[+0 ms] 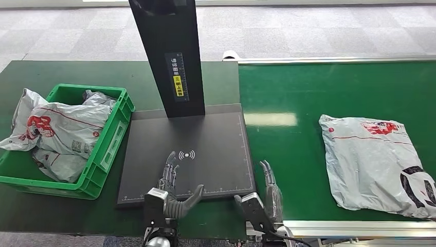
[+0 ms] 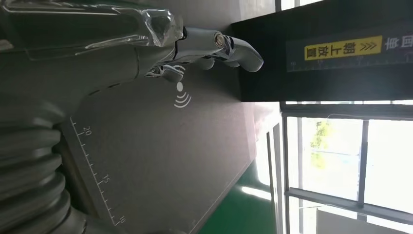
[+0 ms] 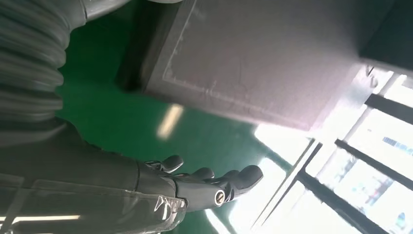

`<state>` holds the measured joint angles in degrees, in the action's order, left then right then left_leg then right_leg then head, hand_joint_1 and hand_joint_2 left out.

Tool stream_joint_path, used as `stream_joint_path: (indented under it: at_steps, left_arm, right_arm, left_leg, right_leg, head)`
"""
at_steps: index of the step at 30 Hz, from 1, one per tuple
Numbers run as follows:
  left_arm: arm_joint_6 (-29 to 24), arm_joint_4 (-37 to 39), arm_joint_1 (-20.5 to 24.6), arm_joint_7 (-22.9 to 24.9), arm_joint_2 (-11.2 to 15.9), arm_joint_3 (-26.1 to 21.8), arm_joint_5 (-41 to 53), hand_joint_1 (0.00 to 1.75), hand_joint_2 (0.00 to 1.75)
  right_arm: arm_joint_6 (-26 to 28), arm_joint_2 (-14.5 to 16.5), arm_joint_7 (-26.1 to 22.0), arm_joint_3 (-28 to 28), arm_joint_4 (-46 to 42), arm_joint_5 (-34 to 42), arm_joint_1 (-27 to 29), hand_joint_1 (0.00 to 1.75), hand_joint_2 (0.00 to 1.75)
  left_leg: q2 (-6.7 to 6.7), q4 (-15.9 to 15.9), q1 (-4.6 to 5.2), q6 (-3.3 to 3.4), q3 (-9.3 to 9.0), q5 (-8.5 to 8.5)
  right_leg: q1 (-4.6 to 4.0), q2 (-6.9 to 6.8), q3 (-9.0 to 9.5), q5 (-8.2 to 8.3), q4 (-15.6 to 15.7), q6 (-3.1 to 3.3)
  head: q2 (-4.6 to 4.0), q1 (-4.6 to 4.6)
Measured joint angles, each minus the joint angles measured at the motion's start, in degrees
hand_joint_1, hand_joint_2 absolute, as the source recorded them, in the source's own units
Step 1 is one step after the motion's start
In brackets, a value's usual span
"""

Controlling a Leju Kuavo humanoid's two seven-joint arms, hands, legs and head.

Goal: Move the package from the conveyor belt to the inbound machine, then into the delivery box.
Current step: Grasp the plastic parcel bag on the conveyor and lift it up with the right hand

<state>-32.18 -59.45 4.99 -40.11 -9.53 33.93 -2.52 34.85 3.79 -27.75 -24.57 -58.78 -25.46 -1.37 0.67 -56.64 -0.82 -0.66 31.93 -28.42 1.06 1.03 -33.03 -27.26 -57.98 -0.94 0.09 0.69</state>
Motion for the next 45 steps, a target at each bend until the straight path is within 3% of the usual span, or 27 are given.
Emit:
stream_joint_path:
  at_steps: [3,6,9,12,15,19,21,25,29,36,40,45]
  left_arm:
    - [-0.4,-1.8,-0.8,0.0,-0.1,-0.5,-0.4,0.0,1.75]
    - [-0.5,-3.9,-1.8,0.0,0.1,-0.7,-1.4,0.0,1.75]
    - [-0.2,-5.1,-2.1,0.0,0.5,-0.2,-3.4,0.0,1.75]
    - [0.1,-5.6,-2.0,0.0,0.7,0.4,-4.1,0.0,1.75]
    - [0.6,-5.8,-2.0,0.0,0.7,0.5,-3.9,0.0,1.75]
    - [1.1,-5.9,-2.0,0.0,0.7,0.5,-3.4,0.0,1.75]
    - [1.1,-6.1,-2.0,0.0,0.7,0.5,-3.3,0.0,1.75]
    - [1.0,-6.4,-2.0,0.0,0.6,0.3,-2.9,0.0,1.75]
    - [0.3,-7.4,-2.3,0.0,0.4,-0.2,-2.2,0.0,1.75]
    - [-0.8,-8.9,-3.0,0.4,0.2,-1.3,-1.2,0.0,1.75]
    - [-1.5,-9.8,-3.7,0.5,0.1,-2.1,-0.6,0.0,1.75]
    - [-4.2,-11.5,-5.0,0.6,-0.1,-3.2,0.7,0.0,1.75]
  right_arm:
    - [1.2,-2.2,7.0,2.7,-2.1,-10.4,-1.2,0.0,1.75]
    - [-1.1,-5.3,14.7,9.8,-2.7,-17.5,-5.2,0.0,1.75]
    - [-3.1,-10.4,20.2,18.9,3.2,-15.1,-13.2,0.0,1.75]
    - [-6.3,-17.1,23.8,23.8,12.6,-10.8,-19.5,0.0,1.75]
    - [-10.3,-22.4,26.5,29.1,20.7,-11.7,-23.1,0.0,1.75]
    - [-16.4,-26.2,32.2,33.3,28.6,-14.4,-25.4,0.0,1.75]
    - [-18.7,-27.0,34.4,34.0,31.2,-15.3,-26.0,0.06,1.75]
    - [-21.7,-27.5,38.0,34.7,34.6,-17.1,-27.4,1.75,1.75]
    - [-25.4,-27.0,41.6,34.7,36.6,-19.5,-29.4,1.75,1.75]
    - [-28.0,-25.2,42.3,34.7,38.1,-21.6,-33.1,1.75,1.75]
    - [-27.5,-23.8,40.7,34.6,38.4,-22.9,-34.9,1.75,1.75]
    - [-21.3,-20.5,34.4,34.1,37.2,-24.7,-37.8,1.75,1.75]
  left_leg:
    - [0.0,0.0,0.04,0.02,-0.01,0.01]
    - [0.0,0.0,0.15,0.13,-0.02,0.08]
    - [0.04,-0.1,0.26,0.27,-0.02,0.17]
    - [0.22,-0.2,0.29,0.32,0.05,0.19]
    - [0.37,-0.3,0.29,0.34,0.14,0.19]
    - [0.3,-0.3,0.28,0.37,0.18,0.16]
    - [0.27,-0.2,0.27,0.37,0.17,0.15]
    - [0.28,-0.2,0.25,0.38,0.17,0.16]
    - [0.27,-0.2,0.26,0.39,0.16,0.18]
    - [0.26,-0.2,0.26,0.39,0.15,0.18]
    - [0.25,-0.2,0.25,0.39,0.15,0.18]
    - [0.25,-0.2,0.25,0.4,0.12,0.22]
  right_leg:
    - [0.03,0.0,0.02,0.02,0.0,-0.02]
    - [0.16,0.0,0.0,0.09,0.0,-0.1]
    - [0.28,-0.03,0.05,0.18,0.0,-0.24]
    - [0.33,-0.14,0.08,0.23,0.0,-0.32]
    - [0.34,-0.3,0.08,0.22,0.0,-0.35]
    - [0.32,-0.28,0.03,0.22,0.0,-0.36]
    - [0.31,-0.26,0.02,0.22,0.0,-0.36]
    - [0.26,-0.27,0.03,0.22,0.0,-0.35]
    - [0.26,-0.27,0.08,0.22,0.0,-0.36]
    - [0.27,-0.27,0.09,0.22,0.0,-0.36]
    - [0.26,-0.25,0.09,0.23,0.0,-0.35]
    - [0.25,-0.26,0.09,0.23,0.0,-0.35]
  head:
    - [0.0,-0.01]
    - [0.0,0.03]
    - [0.0,0.02]
    - [0.0,0.02]
    - [0.0,0.03]
    - [0.0,0.04]
    - [0.0,0.05]
    - [0.0,0.04]
    - [0.0,0.03]
    - [0.0,0.03]
    - [0.0,0.03]
    - [0.0,0.04]
